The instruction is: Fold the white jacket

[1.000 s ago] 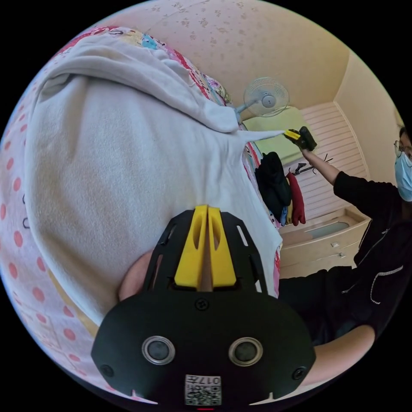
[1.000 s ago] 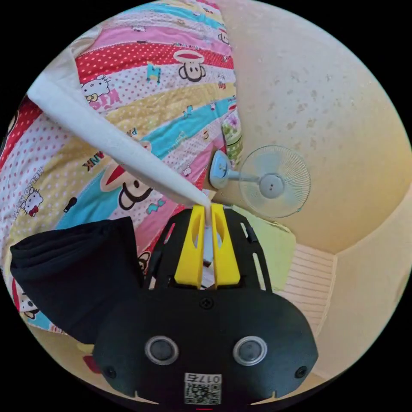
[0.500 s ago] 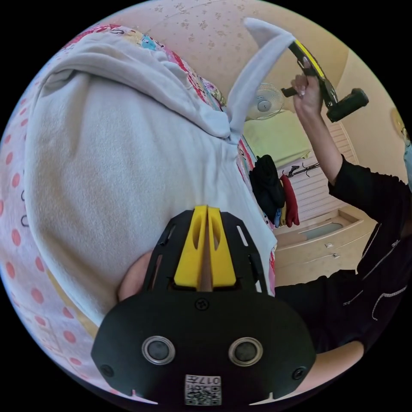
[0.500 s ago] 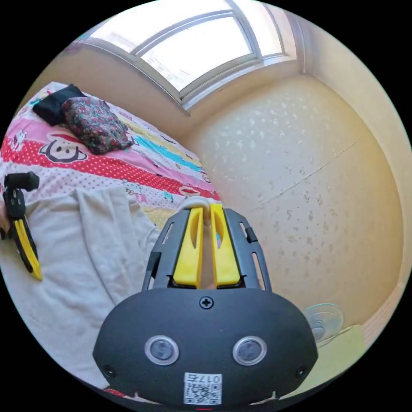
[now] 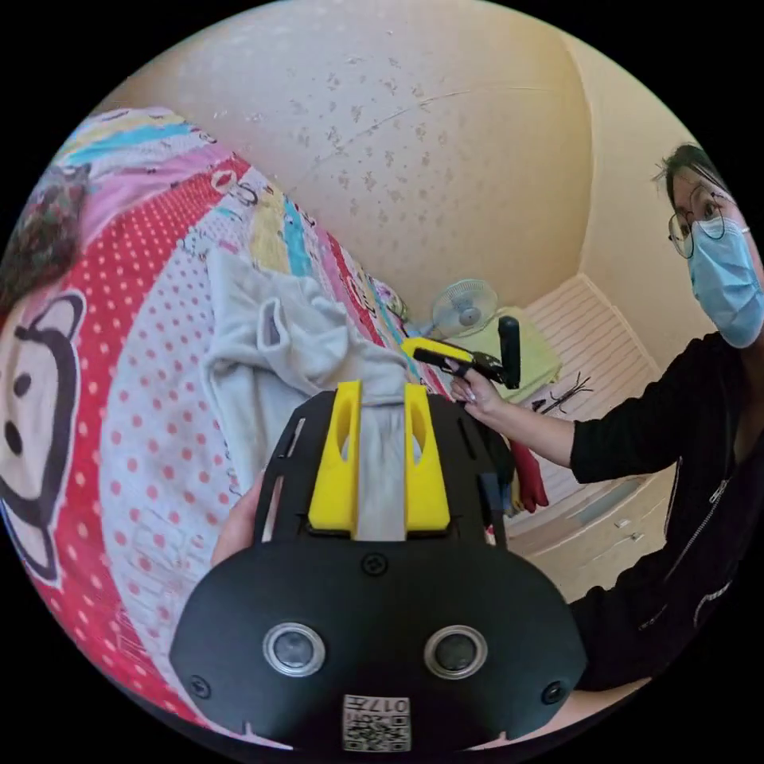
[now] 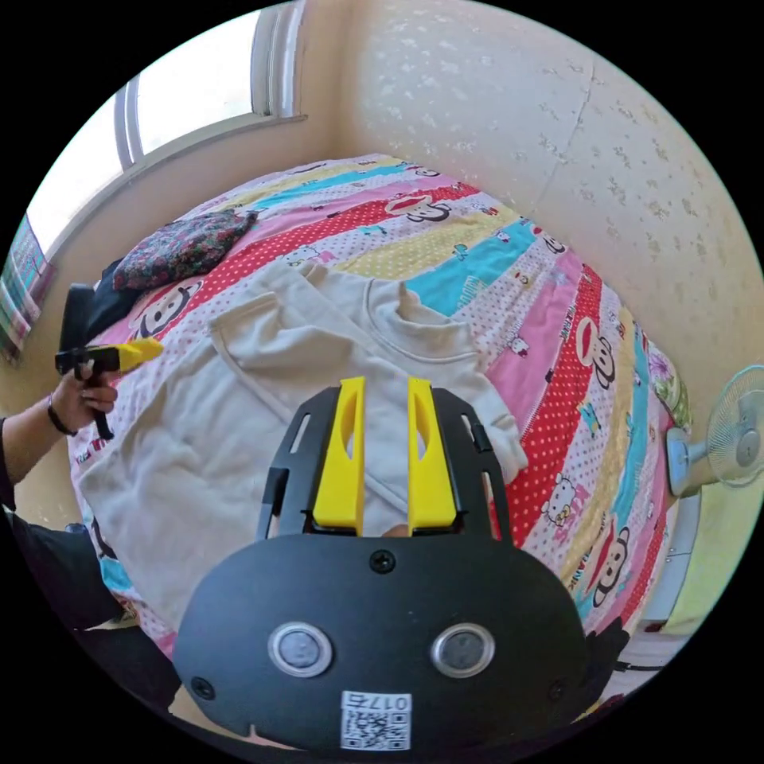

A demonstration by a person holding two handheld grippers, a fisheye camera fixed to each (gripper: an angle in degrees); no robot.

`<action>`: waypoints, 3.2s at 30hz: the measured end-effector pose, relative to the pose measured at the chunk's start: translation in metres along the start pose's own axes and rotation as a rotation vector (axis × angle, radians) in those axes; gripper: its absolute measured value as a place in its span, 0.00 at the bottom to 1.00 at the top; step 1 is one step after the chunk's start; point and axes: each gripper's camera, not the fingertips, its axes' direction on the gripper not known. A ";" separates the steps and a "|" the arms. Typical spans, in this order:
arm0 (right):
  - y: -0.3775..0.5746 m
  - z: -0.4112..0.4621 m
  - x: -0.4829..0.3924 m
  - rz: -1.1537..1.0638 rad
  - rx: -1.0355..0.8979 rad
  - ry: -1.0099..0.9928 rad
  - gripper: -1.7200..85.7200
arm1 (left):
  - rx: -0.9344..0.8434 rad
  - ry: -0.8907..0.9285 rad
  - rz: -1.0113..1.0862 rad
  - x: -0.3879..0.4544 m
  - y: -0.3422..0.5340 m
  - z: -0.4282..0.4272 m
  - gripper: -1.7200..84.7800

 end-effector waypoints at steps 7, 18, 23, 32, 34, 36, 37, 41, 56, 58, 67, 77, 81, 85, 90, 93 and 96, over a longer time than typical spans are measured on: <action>0.029 0.003 0.053 0.064 -0.050 0.058 0.10 | -0.199 -0.204 0.072 -0.025 -0.119 0.037 0.15; 0.074 0.015 0.062 0.226 -0.092 0.063 0.09 | -0.271 -0.323 0.102 -0.003 -0.127 0.050 0.02; 0.096 0.044 0.092 0.294 -0.203 -0.042 0.08 | -0.012 -0.286 -0.046 -0.042 -0.079 0.006 0.02; 0.086 -0.007 0.116 0.437 -0.075 -0.003 0.09 | 0.143 -0.259 -0.046 -0.025 -0.049 -0.027 0.09; 0.086 -0.009 0.130 0.473 -0.069 -0.017 0.10 | 0.171 -0.288 0.014 -0.003 -0.051 -0.031 0.08; 0.083 -0.019 0.142 0.497 -0.009 -0.025 0.10 | 0.145 -0.229 0.057 0.015 -0.058 -0.021 0.08; 0.076 -0.024 0.151 0.480 0.018 -0.049 0.10 | 0.120 -0.143 0.090 0.028 -0.063 -0.008 0.08; 0.042 -0.020 0.167 0.266 -0.089 -0.073 0.11 | -0.049 0.146 0.202 0.076 -0.065 0.091 0.08; -0.035 -0.005 0.219 -0.294 -0.476 -0.326 0.06 | -0.469 0.133 0.090 0.085 -0.023 0.355 0.06; -0.048 -0.011 0.235 -0.188 -0.406 -0.255 0.05 | -0.450 0.073 0.128 0.087 -0.013 0.355 0.02; -0.032 -0.013 0.238 0.008 -0.340 -0.160 0.09 | -0.459 0.082 0.046 0.076 -0.004 0.358 0.01; 0.013 -0.150 0.239 0.243 0.106 -0.468 0.10 | -0.047 -0.243 -0.042 0.063 -0.052 0.146 0.04; 0.019 -0.100 0.186 0.174 -0.141 -0.436 0.10 | -0.102 -0.488 -0.155 -0.001 -0.055 0.107 0.03; 0.041 -0.115 0.200 0.372 -0.059 -0.519 0.11 | -0.131 -0.362 -0.181 -0.001 -0.056 0.071 0.07; 0.099 -0.189 0.188 0.399 -0.078 -0.580 0.12 | -0.211 -0.278 -0.115 0.031 -0.006 0.004 0.12; 0.165 -0.219 0.166 0.492 -0.195 -0.674 0.13 | -0.278 -0.193 -0.223 0.032 0.049 -0.044 0.15; 0.226 -0.240 0.137 0.598 -0.311 -0.712 0.14 | -0.326 -0.219 -0.281 0.041 0.098 -0.086 0.18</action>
